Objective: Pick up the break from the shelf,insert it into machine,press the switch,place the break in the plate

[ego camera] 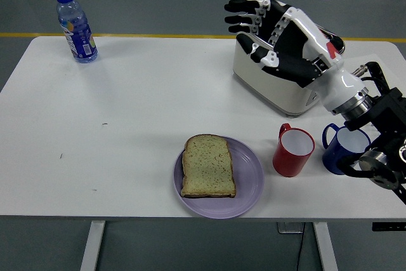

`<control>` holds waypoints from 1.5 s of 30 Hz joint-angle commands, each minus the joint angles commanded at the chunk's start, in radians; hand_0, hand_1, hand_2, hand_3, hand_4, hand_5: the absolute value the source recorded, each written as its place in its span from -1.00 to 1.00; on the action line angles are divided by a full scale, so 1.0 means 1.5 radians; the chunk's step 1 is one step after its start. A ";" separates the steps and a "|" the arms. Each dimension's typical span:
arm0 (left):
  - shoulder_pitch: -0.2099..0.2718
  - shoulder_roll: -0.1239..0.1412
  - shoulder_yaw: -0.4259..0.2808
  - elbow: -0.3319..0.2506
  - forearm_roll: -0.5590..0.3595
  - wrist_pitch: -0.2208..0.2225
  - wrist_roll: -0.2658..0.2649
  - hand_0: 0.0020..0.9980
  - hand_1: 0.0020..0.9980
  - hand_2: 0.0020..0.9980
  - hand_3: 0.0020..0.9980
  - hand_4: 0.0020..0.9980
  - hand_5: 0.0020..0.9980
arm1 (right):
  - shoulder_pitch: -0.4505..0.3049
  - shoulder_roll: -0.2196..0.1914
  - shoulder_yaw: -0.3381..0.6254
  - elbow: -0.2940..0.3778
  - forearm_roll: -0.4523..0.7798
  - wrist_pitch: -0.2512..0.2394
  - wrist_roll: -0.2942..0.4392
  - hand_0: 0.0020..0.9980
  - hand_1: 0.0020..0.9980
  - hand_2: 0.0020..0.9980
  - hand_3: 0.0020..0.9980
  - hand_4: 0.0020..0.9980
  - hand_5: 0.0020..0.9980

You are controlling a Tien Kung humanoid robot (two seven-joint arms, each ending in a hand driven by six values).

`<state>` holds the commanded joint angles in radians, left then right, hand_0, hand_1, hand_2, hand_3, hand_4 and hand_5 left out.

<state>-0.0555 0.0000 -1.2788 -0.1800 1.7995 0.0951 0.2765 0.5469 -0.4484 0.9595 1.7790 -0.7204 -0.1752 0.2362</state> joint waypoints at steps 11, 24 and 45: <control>-0.004 0.000 -0.007 0.000 0.007 -0.002 -0.001 0.19 -0.10 -0.14 0.10 -0.44 0.87 | -0.118 0.031 0.217 -0.027 0.238 -0.007 0.083 0.46 0.42 0.49 0.41 0.21 -0.60; -0.006 0.000 -0.013 0.000 0.009 -0.002 -0.005 0.19 -0.10 -0.14 0.10 -0.44 0.87 | -0.254 0.051 0.370 -0.081 0.296 -0.028 0.033 0.42 0.33 0.41 0.31 0.14 -0.65; 0.000 0.000 -0.033 0.000 0.036 -0.007 -0.006 0.19 -0.09 -0.12 0.10 -0.43 0.88 | -0.357 0.123 0.485 -0.152 0.280 -0.009 -0.056 0.36 0.29 0.36 0.28 0.09 -0.57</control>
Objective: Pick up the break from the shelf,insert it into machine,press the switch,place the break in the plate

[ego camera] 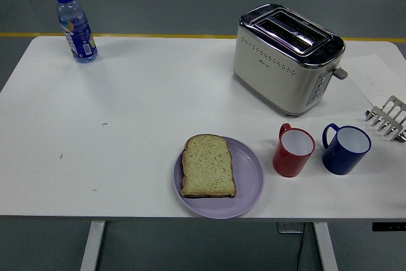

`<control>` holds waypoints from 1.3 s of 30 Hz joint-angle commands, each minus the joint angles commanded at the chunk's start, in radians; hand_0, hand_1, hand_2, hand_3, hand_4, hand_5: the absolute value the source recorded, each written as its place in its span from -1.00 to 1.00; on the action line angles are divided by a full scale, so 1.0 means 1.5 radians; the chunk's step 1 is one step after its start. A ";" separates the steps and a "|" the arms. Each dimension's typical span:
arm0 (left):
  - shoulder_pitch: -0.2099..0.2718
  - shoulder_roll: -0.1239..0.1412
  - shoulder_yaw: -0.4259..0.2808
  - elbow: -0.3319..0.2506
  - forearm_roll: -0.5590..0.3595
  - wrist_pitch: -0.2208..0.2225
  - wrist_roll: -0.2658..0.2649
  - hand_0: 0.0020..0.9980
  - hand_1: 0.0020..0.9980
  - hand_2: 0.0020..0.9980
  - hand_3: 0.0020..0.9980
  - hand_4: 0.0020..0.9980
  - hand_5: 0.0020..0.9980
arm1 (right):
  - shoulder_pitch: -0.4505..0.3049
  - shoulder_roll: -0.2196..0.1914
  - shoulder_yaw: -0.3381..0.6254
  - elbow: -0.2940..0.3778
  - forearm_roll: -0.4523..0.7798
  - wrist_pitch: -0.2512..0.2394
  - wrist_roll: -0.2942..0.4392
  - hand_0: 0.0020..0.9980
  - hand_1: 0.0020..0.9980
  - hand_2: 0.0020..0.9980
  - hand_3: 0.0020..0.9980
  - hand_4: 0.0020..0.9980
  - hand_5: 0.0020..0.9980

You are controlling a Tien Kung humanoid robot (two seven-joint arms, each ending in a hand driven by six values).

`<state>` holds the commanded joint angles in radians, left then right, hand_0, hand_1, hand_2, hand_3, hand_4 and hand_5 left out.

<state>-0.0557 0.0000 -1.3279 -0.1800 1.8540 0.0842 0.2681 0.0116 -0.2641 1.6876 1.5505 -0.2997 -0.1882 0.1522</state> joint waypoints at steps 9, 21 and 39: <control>0.005 0.000 -0.010 0.000 0.020 -0.005 0.000 0.19 -0.09 -0.11 0.10 -0.44 0.88 | -0.004 0.017 0.008 -0.012 0.013 -0.006 0.006 0.33 0.27 0.35 0.27 0.08 -0.57; 0.005 0.000 -0.008 0.000 0.021 -0.010 -0.003 0.19 -0.09 -0.10 0.10 -0.44 0.89 | -0.005 0.021 0.010 -0.018 0.013 -0.004 0.005 0.34 0.27 0.35 0.26 0.06 -0.54; -0.010 0.000 0.008 0.000 -0.006 -0.009 -0.008 0.19 -0.09 -0.10 0.09 -0.44 0.89 | 0.004 0.025 0.011 -0.020 0.028 -0.006 0.004 0.33 0.26 0.34 0.24 0.04 -0.51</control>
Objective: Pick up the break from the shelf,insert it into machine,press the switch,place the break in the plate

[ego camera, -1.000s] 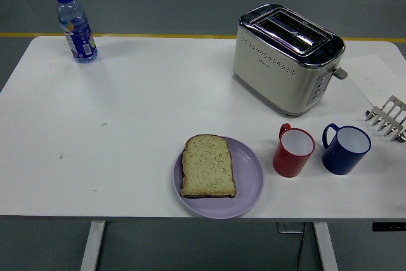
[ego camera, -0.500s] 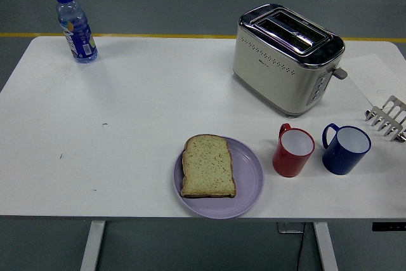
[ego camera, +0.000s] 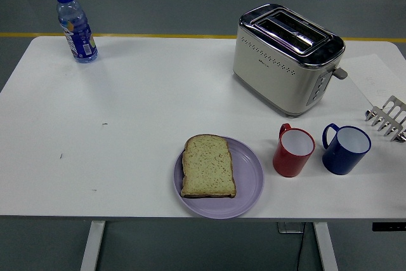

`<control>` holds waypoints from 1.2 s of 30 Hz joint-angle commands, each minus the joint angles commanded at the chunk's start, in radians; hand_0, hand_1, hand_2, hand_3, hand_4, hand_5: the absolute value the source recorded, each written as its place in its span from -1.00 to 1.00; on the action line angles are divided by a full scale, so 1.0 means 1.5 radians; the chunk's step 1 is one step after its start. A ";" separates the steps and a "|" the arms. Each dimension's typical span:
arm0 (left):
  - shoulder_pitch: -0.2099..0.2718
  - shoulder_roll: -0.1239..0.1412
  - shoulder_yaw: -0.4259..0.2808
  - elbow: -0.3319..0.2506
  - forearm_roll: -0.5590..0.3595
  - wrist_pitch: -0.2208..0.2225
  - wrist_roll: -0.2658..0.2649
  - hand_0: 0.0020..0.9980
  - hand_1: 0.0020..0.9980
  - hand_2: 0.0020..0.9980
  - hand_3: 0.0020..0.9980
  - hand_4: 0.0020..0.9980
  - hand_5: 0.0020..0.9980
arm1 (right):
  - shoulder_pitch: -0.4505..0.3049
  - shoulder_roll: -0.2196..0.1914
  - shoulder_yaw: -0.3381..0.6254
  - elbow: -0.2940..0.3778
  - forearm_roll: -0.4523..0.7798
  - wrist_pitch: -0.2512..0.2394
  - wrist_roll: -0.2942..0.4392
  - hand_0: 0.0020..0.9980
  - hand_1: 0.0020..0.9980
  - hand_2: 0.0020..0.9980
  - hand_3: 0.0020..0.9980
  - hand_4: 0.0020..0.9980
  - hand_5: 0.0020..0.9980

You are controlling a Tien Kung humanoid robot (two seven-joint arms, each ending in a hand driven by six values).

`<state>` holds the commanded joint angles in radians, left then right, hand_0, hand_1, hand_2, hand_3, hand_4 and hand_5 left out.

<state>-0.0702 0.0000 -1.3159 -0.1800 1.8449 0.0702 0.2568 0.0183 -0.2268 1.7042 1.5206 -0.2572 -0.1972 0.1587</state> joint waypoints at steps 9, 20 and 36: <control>-0.005 0.000 0.004 0.000 -0.004 -0.002 0.000 0.19 -0.09 -0.10 0.10 -0.44 0.89 | 0.002 0.003 -0.002 -0.001 0.001 0.001 -0.001 0.33 0.26 0.34 0.23 0.04 -0.51; -0.009 0.000 0.003 0.000 -0.003 -0.002 0.001 0.19 -0.09 -0.10 0.10 -0.44 0.88 | 0.007 0.005 -0.003 -0.002 0.006 0.002 0.000 0.33 0.26 0.34 0.23 0.04 -0.50; -0.011 0.000 0.000 0.000 -0.001 -0.002 0.001 0.20 -0.08 -0.09 0.10 -0.43 0.90 | 0.008 0.006 -0.005 -0.004 0.010 0.001 0.002 0.33 0.26 0.34 0.32 0.04 -0.48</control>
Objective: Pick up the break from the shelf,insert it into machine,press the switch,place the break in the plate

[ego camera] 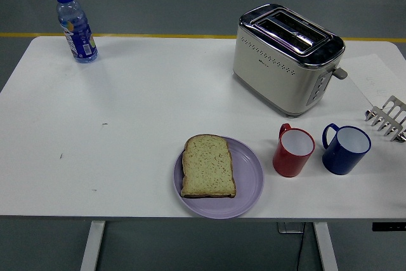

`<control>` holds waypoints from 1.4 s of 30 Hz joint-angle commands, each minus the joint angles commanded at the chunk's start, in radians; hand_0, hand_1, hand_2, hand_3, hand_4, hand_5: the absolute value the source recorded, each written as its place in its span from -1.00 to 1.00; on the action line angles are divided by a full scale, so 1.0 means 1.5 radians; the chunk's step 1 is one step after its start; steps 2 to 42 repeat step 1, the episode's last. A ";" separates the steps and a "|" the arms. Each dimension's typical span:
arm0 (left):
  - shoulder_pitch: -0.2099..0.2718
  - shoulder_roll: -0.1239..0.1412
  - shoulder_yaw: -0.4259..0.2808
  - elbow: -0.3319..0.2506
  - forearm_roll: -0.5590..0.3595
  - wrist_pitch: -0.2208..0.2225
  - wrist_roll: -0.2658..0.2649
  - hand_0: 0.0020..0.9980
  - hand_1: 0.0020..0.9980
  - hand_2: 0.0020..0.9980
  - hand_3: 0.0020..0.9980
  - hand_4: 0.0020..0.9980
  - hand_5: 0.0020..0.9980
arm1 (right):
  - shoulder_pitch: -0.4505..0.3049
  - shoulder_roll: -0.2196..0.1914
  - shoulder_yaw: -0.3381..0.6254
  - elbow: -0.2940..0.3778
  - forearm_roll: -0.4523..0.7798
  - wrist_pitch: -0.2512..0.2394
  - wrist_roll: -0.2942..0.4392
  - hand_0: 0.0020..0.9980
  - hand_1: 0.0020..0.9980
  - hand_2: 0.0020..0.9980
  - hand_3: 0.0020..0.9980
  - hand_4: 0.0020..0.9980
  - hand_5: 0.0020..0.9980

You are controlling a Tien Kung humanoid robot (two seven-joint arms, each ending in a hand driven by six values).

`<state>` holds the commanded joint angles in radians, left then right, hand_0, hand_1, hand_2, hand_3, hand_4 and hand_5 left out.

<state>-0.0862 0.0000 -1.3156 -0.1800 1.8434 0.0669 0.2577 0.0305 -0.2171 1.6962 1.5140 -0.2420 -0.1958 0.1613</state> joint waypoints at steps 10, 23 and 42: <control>0.000 0.000 -0.001 0.000 0.002 0.000 0.000 0.20 -0.08 -0.09 0.10 -0.43 0.90 | -0.001 0.000 0.000 0.000 0.000 0.000 0.000 0.33 0.26 0.34 0.32 0.04 -0.48; 0.000 0.000 -0.001 0.000 0.002 0.000 0.000 0.20 -0.08 -0.09 0.10 -0.43 0.90 | -0.001 0.000 0.000 0.000 0.000 0.000 0.000 0.33 0.26 0.34 0.32 0.04 -0.48; 0.000 0.000 -0.001 0.000 0.002 0.000 0.000 0.20 -0.08 -0.09 0.10 -0.43 0.90 | -0.001 0.000 0.000 0.000 0.000 0.000 0.000 0.33 0.26 0.34 0.32 0.04 -0.48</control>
